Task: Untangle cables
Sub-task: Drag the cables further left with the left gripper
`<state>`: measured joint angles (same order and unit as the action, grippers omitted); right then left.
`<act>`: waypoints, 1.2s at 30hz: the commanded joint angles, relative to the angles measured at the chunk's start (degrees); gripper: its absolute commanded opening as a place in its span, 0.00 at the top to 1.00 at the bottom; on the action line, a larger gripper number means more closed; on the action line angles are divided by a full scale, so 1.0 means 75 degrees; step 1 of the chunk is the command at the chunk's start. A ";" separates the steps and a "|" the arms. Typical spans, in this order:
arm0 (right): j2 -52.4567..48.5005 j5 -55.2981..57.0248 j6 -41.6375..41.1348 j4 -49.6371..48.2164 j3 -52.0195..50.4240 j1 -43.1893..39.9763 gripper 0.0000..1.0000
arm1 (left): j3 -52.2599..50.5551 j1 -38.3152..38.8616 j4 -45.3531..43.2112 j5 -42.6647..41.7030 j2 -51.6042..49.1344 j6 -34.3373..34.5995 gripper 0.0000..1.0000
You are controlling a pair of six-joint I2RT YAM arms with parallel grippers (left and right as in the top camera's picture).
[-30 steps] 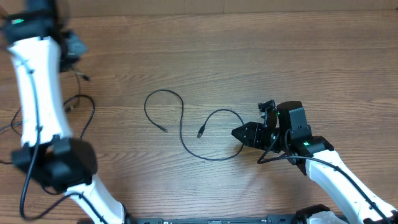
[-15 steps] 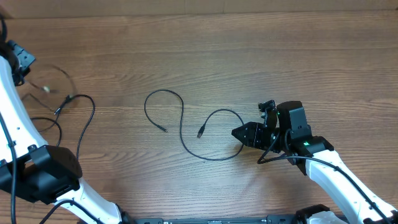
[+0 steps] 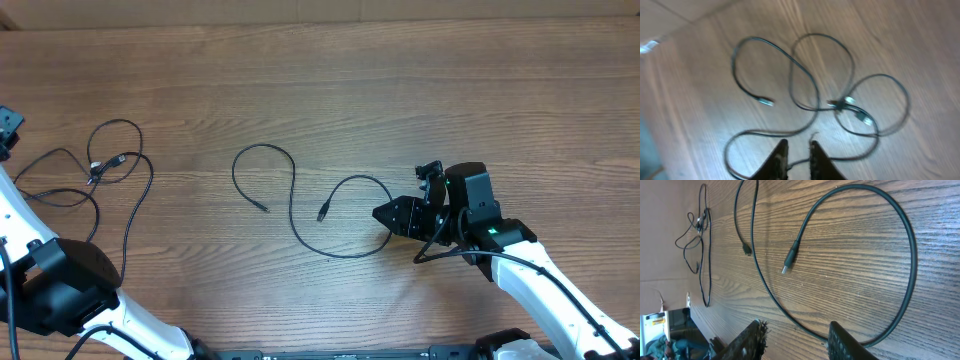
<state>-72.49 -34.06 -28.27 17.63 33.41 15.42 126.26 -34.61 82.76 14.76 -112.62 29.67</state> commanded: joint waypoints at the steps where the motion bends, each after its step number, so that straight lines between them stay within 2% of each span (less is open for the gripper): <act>1: 0.0032 0.0079 0.0032 -0.0017 0.0055 -0.0009 0.61 | -0.0020 0.0085 0.0012 -0.1332 -0.0026 0.0000 0.82; 8: 0.0032 0.0076 0.0032 -0.0020 0.0055 -0.0009 0.60 | -0.0020 0.0597 0.0000 -0.3212 -0.0026 -0.0836 0.80; 10: 0.0032 0.0073 0.0032 -0.0017 0.0055 -0.0009 0.52 | -0.0020 0.0871 -0.0009 -0.3547 -0.0026 -0.1169 0.78; 11: 0.0032 0.0073 0.0032 -0.0020 0.0055 -0.0009 0.45 | -0.0020 0.1037 -0.0020 -0.3692 -0.0026 -0.1346 0.76; 12: 0.0032 0.0073 0.0032 -0.0026 0.0055 -0.0009 0.37 | -0.0020 0.1209 -0.0047 -0.3850 -0.0026 -0.1545 0.67; 13: 0.0032 0.0073 0.0032 -0.0023 0.0055 -0.0009 0.23 | -0.0020 0.1387 -0.0079 -0.4016 -0.0026 -0.1769 0.59; 14: 0.0032 0.0073 0.0032 -0.0023 0.0055 -0.0009 0.08 | -0.0020 0.1565 -0.0111 -0.4191 -0.0026 -0.1979 0.43; 15: 0.0032 0.0076 0.0032 -0.0023 0.0055 -0.0009 0.00 | -0.0020 0.1754 -0.0134 -0.4371 -0.0026 -0.2157 0.29; 16: 0.0032 0.0076 0.0035 -0.0026 0.0055 -0.0009 0.00 | -0.0020 0.1950 -0.0143 -0.4520 -0.0026 -0.2232 0.17; 17: 0.0032 0.0076 0.0035 -0.0026 0.0055 -0.0009 0.00 | -0.0020 0.2157 -0.0146 -0.4622 -0.0026 -0.2250 0.12; 19: 0.0032 0.0079 0.0035 -0.0050 0.0055 -0.0009 0.00 | -0.0023 0.2579 -0.0134 -0.4724 -0.0026 -0.2267 0.10; 24: 0.0032 0.0079 0.0032 -0.0079 0.0055 -0.0009 0.00 | -0.0160 0.3643 -0.0038 -0.4386 -0.0026 -0.2940 0.15; 30: 0.0032 0.0082 0.0035 -0.0052 0.0055 -0.0009 0.00 | -0.0434 0.4663 0.0181 -0.3293 -0.0026 -0.2932 0.12; 36: 0.0032 0.0697 0.0035 -0.0064 0.0055 -0.0009 0.00 | -0.0478 0.5388 0.0408 -0.3241 -0.0026 -0.2932 0.15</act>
<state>-72.51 -32.40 -28.27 17.54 33.41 15.42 122.96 3.92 85.36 -11.51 -112.62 8.80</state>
